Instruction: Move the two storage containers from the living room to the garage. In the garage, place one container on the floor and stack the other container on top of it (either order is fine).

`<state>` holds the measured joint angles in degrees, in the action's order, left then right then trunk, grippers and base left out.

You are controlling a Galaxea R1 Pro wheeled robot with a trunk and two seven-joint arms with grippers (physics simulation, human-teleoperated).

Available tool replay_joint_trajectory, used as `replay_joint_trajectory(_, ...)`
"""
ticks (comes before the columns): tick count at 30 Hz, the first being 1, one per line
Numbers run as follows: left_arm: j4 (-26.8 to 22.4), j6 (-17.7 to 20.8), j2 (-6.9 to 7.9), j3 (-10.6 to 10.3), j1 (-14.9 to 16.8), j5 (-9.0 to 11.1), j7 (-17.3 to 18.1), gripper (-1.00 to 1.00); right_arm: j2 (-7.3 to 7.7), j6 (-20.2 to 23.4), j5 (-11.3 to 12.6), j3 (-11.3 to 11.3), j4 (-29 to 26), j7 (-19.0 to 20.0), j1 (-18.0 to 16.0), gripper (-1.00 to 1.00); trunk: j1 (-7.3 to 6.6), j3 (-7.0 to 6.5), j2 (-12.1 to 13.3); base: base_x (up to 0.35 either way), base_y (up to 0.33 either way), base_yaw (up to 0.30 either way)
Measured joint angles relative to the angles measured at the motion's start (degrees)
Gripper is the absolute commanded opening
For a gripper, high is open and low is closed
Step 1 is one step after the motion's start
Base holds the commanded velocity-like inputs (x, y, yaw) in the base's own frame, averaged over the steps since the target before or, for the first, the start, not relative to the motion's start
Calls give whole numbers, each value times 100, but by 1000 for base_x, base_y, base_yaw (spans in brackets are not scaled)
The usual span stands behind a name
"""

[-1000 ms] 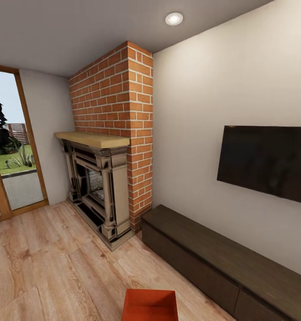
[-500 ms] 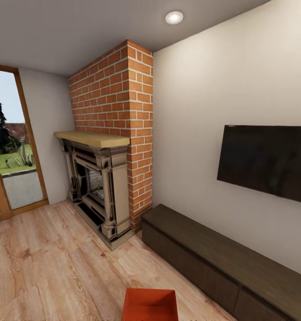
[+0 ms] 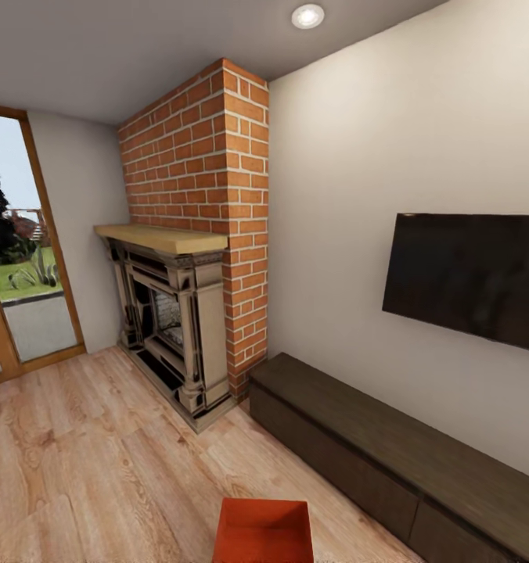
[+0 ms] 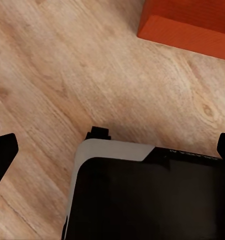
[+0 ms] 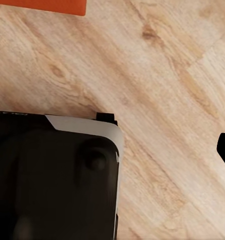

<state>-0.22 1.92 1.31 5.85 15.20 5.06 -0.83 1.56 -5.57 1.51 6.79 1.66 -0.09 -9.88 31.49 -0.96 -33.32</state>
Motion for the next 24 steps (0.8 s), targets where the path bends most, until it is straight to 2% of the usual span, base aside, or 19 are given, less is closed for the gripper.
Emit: replay_joint_trajectory(24, -1, -1, 1, -7, -4, -12, 0, 100, -6, 0, 23, -26, -2, -6, 4, 100, -1, 208, 7, 0, 0, 0)
